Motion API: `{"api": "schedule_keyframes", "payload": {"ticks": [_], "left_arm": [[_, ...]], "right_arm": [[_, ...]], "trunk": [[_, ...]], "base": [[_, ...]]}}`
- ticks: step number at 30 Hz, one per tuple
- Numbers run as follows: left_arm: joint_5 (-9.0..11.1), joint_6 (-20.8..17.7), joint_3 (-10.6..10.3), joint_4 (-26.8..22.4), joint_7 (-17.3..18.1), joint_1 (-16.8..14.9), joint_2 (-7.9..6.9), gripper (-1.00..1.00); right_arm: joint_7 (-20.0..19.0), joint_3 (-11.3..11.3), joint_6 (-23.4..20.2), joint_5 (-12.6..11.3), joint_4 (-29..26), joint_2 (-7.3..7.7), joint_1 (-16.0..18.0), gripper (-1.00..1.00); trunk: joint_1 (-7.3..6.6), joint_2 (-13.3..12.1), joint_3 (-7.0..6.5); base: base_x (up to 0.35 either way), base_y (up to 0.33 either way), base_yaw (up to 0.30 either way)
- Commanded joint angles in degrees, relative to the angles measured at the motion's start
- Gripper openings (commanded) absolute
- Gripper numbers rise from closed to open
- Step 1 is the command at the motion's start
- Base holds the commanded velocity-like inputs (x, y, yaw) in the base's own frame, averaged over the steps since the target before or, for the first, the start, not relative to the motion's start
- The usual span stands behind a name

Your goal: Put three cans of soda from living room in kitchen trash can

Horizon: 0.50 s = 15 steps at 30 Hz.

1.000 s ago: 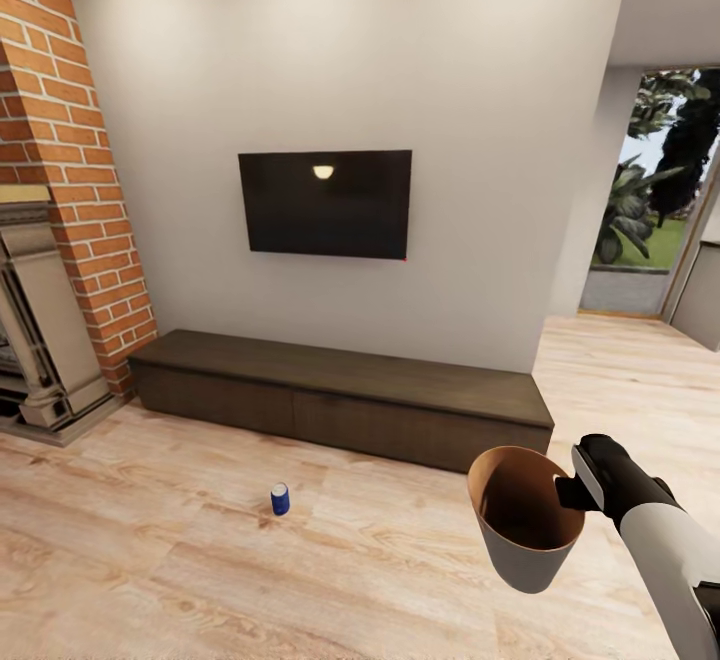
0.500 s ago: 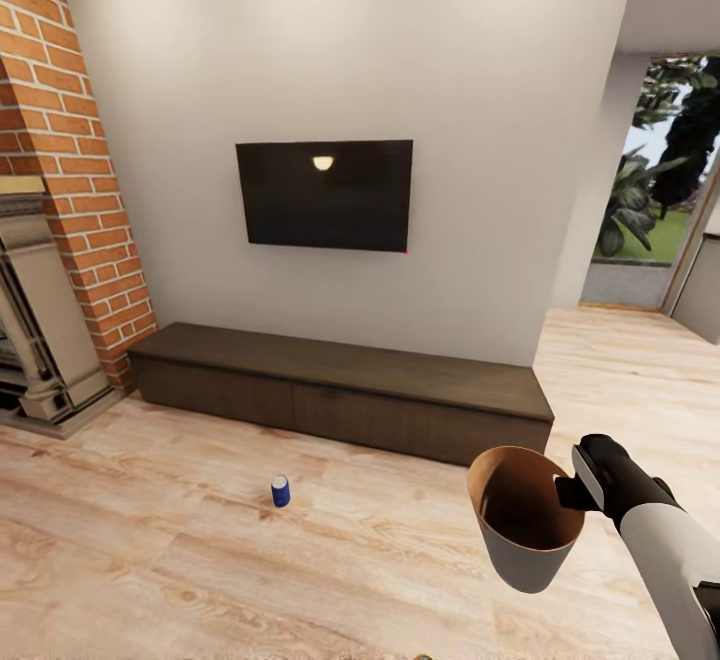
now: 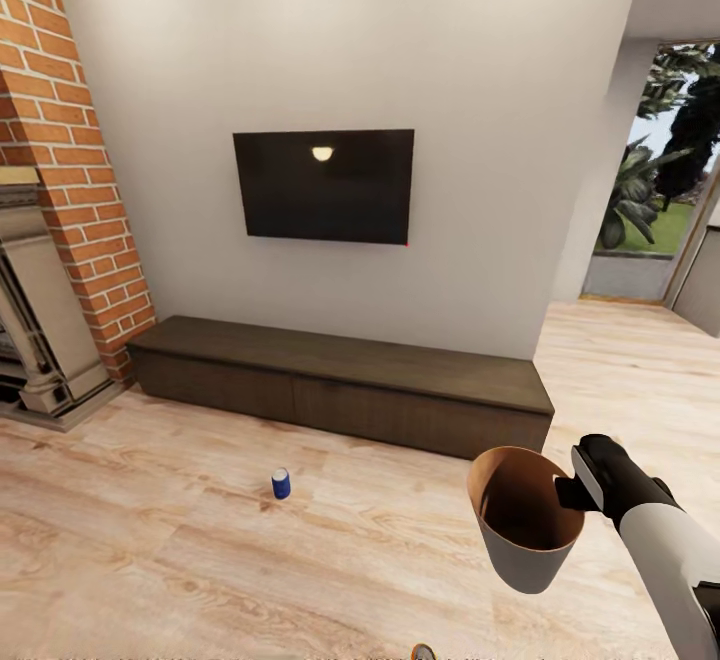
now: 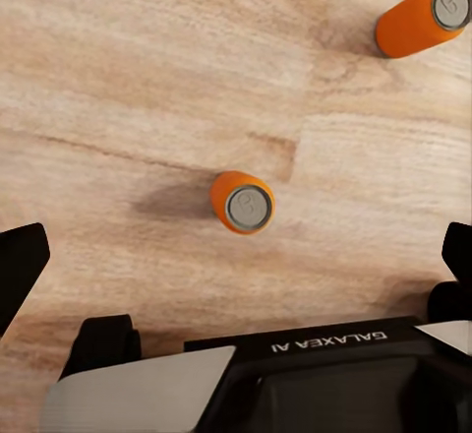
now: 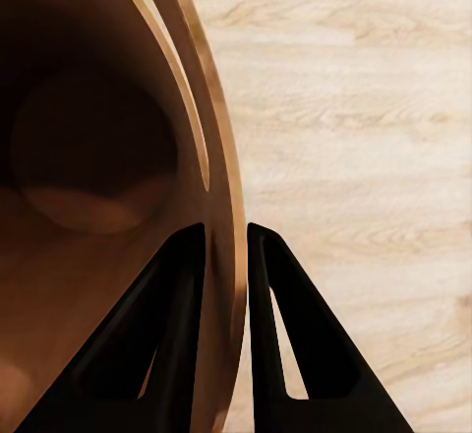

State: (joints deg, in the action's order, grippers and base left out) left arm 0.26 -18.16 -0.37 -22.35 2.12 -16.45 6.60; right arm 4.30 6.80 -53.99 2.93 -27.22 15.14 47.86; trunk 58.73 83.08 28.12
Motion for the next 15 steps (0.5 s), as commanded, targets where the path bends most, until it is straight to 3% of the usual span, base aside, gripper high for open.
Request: {"api": "schedule_keyframes", "payload": {"ticks": [1,7,15], "left_arm": [[0.0,-0.6,0.0,0.0,0.0,-0.4,0.02,1.00],[1.9,-4.8,0.0,0.4,-0.5,-4.3,0.06,1.00],[3.2,-7.9,0.0,0.4,-0.6,-5.9,0.07,1.00]], "right_arm": [[-0.2,0.1,0.0,-0.3,0.0,-0.01,0.0,-1.00],[-0.2,0.1,0.0,-0.3,0.0,-0.02,0.0,-1.00],[-0.2,0.1,0.0,-0.2,0.0,-0.02,0.0,-1.00]], "trunk": [[0.00,0.0,0.09],[0.00,0.0,0.65],[0.00,0.0,1.40]], "base": [[0.000,0.000,0.000],[0.000,0.000,0.000],[0.000,0.000,0.000]]}}
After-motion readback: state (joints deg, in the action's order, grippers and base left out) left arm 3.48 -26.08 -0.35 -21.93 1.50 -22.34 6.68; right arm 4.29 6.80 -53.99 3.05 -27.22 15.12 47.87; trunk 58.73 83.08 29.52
